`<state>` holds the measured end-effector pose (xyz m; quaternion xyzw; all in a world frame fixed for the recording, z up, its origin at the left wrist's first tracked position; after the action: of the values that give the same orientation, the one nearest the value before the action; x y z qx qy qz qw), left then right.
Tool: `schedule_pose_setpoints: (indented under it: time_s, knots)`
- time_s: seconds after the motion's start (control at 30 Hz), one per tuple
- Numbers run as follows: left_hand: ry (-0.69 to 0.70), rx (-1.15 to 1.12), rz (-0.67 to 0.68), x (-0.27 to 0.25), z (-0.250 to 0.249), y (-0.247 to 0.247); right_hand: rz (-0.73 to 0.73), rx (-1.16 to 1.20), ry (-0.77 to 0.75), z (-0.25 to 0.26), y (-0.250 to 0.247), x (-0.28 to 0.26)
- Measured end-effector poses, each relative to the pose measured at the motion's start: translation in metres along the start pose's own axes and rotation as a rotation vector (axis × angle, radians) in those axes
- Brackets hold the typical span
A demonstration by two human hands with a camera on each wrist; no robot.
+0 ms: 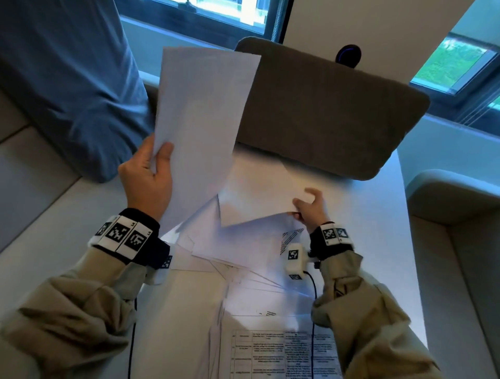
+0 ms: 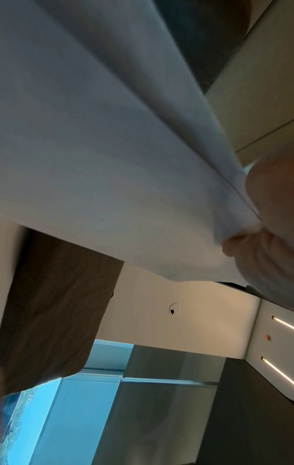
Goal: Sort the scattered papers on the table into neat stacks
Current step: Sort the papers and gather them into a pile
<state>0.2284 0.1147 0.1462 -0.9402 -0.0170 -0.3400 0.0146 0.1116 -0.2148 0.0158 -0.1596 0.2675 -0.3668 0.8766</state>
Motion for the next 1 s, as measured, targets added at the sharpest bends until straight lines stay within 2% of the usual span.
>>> schedule_pose_setpoints:
  time_s: [0.13, 0.27, 0.33, 0.4, 0.53, 0.63, 0.77, 0.9, 1.0]
  knots:
    - [0.003, 0.01, 0.034, 0.0, -0.013, 0.006, 0.094, 0.26, -0.175, 0.051, -0.029, -0.048]
    - [0.076, 0.025, 0.078, 0.002, -0.029, 0.013, 0.224, 0.241, -0.427, 0.094, -0.051, -0.098]
    - [0.136, 0.051, 0.11, 0.004, -0.031, 0.016, 0.164, 0.143, -0.515, 0.108, -0.058, -0.114]
    - [0.156, 0.059, 0.138, 0.004, -0.028, 0.019, 0.008, 0.056, -0.601, 0.12, -0.064, -0.125]
    - [0.076, -0.038, 0.179, -0.003, -0.034, 0.023, -0.091, 0.173, -0.7, 0.136, -0.077, -0.154]
    - [0.035, -0.202, 0.287, -0.013, -0.048, 0.026, -0.135, 0.284, -0.702, 0.142, -0.084, -0.168]
    - [-0.021, -0.381, 0.465, -0.029, -0.075, 0.033, -0.188, 0.453, -0.585, 0.135, -0.087, -0.171]
    - [0.01, -0.228, 0.559, -0.053, -0.1, 0.044, -0.161, 0.565, -0.399, 0.122, -0.081, -0.173]
    - [0.0, -0.123, 0.54, -0.07, -0.103, 0.055, -0.112, 0.582, -0.333, 0.114, -0.081, -0.176]
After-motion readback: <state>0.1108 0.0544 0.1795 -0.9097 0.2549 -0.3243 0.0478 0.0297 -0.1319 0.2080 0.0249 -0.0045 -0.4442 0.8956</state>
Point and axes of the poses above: each hand's wrist, its own x-axis towards the middle knuckle, its own y-axis out of the palm, z = x × y, the point moved 4 cm from there along x, towards the middle knuckle, and after that the axes turned 15 degrees about -x, right-handed, at the moved point
